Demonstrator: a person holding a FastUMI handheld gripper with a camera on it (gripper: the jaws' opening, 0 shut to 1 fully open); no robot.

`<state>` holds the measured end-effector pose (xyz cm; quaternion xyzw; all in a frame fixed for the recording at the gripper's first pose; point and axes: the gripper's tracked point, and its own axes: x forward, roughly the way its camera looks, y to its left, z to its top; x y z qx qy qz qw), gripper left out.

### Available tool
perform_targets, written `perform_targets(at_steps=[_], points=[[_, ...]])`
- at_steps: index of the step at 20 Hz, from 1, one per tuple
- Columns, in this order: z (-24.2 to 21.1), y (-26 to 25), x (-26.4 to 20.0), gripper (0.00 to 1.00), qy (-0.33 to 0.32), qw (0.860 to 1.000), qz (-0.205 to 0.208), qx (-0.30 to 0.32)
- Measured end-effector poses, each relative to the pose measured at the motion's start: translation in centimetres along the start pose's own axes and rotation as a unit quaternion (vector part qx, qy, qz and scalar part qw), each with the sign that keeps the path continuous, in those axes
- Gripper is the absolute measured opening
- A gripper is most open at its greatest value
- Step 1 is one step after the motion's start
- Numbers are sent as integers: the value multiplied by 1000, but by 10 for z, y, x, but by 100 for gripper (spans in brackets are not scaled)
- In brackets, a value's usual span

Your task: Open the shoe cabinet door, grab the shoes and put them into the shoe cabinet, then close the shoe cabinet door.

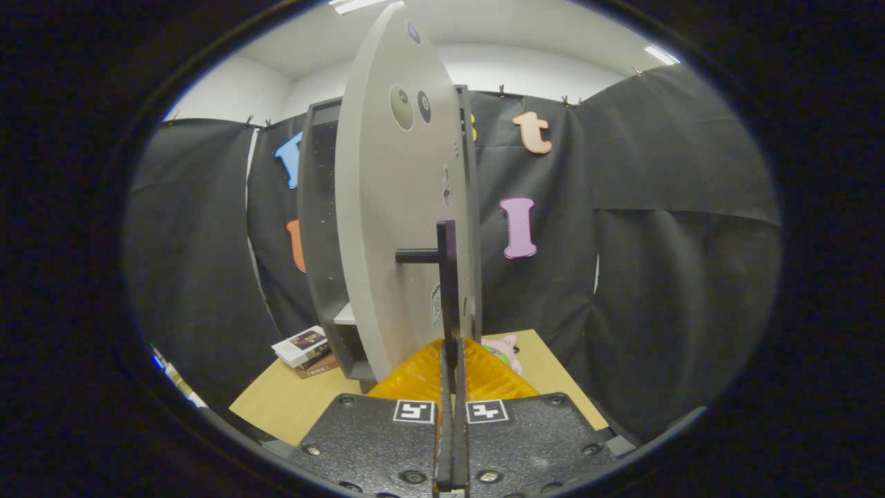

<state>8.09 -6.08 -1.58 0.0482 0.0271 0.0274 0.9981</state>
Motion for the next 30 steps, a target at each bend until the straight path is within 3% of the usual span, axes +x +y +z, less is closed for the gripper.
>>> perform_targets(at_steps=[9, 15, 21, 23, 25, 28, 29, 30], points=[[10, -84, 8, 4, 4, 1000, -21, 7], [8, -88, 8, 4, 12, 1000, 17, -10], [12, -104, -21, 7, -3, 1000, -16, -18], [20, -112, -39, 16, -19, 999, -42, -10], [22, -107, -56, 32, -26, 999, -41, -6], [19, -97, -81, 76, -27, 998, -46, -16], [15, -90, -87, 78, -28, 998, -49, -23], [14, -84, -94, 88, -31, 998, -51, -27]])
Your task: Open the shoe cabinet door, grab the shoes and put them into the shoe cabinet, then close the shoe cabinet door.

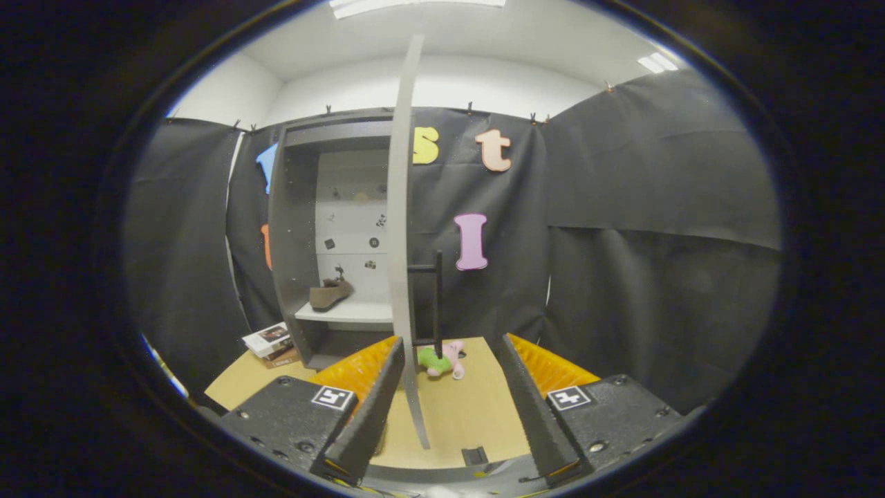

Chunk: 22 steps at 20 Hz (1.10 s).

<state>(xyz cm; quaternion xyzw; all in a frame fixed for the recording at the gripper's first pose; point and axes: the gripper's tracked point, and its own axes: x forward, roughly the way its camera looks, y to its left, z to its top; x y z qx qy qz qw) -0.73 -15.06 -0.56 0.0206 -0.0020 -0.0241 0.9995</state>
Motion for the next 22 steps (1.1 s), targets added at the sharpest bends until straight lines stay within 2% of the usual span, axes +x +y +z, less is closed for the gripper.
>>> perform_targets(at_steps=[2, 5, 9, 14, 16, 19, 22], points=[[-10, 16, -8, 92, -3, 1000, -3, -3], [-40, 60, -8, 92, 7, 1000, 16, -10], [-112, 122, 10, 92, 47, 998, 46, -13], [-214, 186, 42, 92, 117, 990, 76, -5], [-248, 201, 61, 93, 134, 988, 73, -5], [-306, 234, 99, 93, 197, 976, 83, 31], [-348, 241, 131, 92, 238, 967, 73, 47]])
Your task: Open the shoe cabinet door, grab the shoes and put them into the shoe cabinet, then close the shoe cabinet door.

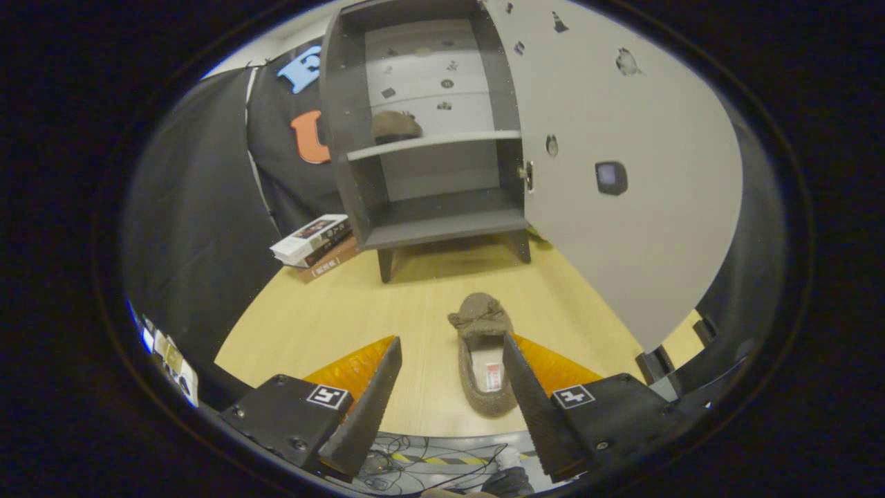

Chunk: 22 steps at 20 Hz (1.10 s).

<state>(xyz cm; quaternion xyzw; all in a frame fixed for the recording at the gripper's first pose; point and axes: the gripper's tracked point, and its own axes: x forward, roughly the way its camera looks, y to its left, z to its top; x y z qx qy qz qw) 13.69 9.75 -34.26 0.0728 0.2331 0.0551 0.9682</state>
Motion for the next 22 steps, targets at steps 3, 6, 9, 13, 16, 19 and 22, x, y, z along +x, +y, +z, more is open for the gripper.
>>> perform_targets(at_steps=[3, 6, 9, 13, 16, 19, 22], points=[[-20, -7, 27, 92, 31, 999, 7, 18], [-31, -9, 62, 92, 64, 997, 6, 34], [-36, -9, 94, 92, 94, 993, 15, 68], [-30, -13, 122, 92, 111, 991, 14, 68], [-28, -12, 137, 88, 122, 990, 18, 62], [-34, -24, 143, 70, 137, 989, -2, 55], [-37, -18, 143, 34, 145, 988, 6, 53]])
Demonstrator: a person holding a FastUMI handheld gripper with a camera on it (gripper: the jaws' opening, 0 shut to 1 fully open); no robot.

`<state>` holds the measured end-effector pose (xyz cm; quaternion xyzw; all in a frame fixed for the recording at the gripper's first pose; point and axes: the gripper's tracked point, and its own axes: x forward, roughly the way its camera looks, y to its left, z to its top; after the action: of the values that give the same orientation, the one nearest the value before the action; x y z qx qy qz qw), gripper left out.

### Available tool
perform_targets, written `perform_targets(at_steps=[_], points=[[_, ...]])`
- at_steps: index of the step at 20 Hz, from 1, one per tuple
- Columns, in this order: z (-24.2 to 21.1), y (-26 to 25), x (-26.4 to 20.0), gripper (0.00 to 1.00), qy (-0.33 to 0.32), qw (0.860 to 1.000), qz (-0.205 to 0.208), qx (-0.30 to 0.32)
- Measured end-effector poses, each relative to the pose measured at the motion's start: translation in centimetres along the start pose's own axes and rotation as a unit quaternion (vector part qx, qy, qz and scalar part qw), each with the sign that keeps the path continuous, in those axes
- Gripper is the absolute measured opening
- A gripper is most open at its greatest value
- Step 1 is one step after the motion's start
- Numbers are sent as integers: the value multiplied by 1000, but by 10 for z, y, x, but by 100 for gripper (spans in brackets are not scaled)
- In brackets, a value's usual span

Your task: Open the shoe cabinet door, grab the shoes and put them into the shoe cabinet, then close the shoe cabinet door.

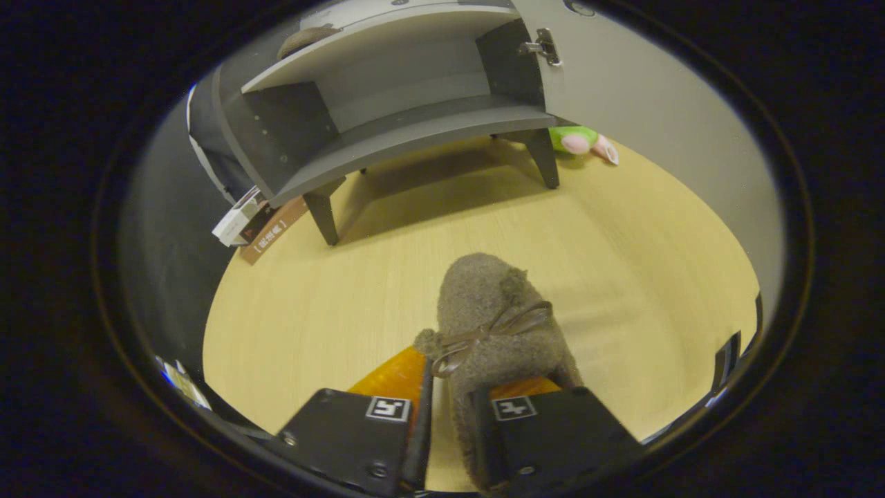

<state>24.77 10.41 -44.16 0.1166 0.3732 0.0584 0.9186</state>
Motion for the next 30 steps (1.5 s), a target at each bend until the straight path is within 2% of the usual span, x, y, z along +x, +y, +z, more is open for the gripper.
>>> perform_targets(at_steps=[2, 5, 13, 18, 21, 26, 30], points=[[-1, 3, -5, 14, 4, 1000, 9, -2], [9, 12, -21, 7, -9, 1000, 20, -18], [75, 49, -111, 6, -109, 991, 26, -75], [148, 83, -177, 6, -178, 979, 48, -85], [203, 96, -208, 6, -231, 966, 36, -109], [294, 120, -230, 6, -295, 945, 17, -139], [359, 135, -218, 6, -312, 937, -5, -159]])
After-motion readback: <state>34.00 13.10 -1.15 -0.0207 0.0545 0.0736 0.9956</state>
